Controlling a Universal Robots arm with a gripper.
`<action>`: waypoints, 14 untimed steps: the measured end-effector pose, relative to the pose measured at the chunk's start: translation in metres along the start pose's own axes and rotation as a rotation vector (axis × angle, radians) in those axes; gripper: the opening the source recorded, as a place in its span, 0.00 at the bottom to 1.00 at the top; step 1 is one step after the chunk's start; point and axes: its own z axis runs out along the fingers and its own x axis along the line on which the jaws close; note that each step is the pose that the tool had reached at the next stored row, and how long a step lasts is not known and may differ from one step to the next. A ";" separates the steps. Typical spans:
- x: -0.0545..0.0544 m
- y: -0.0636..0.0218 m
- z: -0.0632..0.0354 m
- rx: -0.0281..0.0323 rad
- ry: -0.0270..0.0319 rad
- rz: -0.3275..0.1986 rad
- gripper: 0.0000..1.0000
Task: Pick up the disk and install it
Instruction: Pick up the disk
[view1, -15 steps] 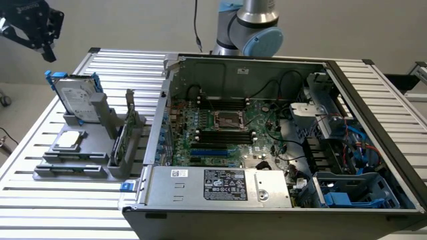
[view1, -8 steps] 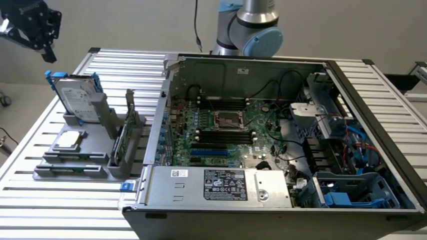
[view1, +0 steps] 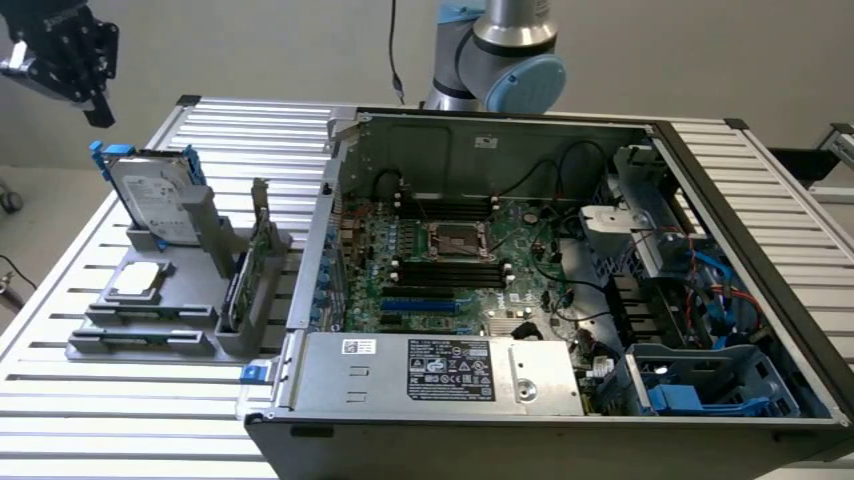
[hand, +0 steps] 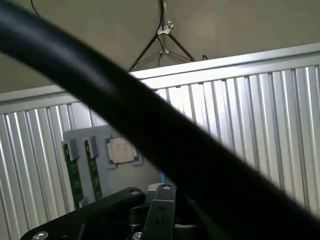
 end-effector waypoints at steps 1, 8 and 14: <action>0.000 0.0000 0.0004 0.0022 0.0004 -0.018 0.11; 0.000 -0.0002 0.0027 0.0254 0.0021 -0.146 0.11; 0.000 0.0003 0.0044 0.0285 0.0035 -0.212 0.11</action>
